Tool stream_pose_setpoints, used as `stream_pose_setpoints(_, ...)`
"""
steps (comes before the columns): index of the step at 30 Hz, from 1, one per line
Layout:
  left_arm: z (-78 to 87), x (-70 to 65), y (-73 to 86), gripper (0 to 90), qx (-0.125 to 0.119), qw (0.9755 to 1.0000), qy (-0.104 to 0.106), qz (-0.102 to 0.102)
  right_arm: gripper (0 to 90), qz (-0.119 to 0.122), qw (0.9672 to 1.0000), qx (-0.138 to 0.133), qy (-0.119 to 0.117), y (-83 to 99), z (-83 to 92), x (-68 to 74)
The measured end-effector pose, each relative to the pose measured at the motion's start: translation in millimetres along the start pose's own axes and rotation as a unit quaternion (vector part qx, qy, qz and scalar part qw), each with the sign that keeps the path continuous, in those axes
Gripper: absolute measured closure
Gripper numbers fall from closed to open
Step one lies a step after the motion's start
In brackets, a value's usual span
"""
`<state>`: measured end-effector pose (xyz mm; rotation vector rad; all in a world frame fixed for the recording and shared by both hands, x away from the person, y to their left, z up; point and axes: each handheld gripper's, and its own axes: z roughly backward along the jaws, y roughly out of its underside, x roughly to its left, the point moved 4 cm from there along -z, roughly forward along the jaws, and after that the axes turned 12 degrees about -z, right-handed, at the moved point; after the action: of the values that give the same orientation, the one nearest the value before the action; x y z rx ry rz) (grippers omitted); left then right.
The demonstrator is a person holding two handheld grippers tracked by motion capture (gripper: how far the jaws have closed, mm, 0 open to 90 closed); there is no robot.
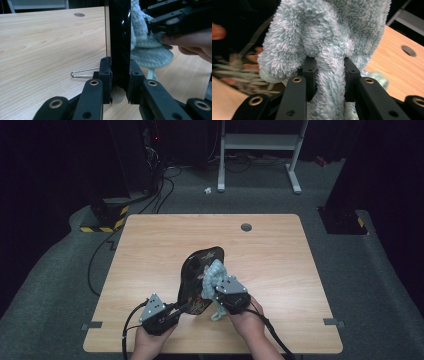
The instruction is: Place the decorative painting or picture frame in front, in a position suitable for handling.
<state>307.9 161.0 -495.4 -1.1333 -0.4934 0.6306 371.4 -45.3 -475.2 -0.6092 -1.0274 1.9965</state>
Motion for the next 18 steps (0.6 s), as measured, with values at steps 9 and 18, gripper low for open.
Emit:
stream_pose_setpoints(9,0.0,-0.2,0.1,77.8,-0.001,1.0000,-0.001,0.000,69.9,-0.031,0.9989,0.001,0.035,-9.5,-6.0,-30.5)
stream_pose_setpoints(18,0.0,-0.1,0.1,77.8,0.000,1.0000,-0.002,0.002,70.0,0.010,0.9999,0.004,-0.007,3.7,3.3,14.6)
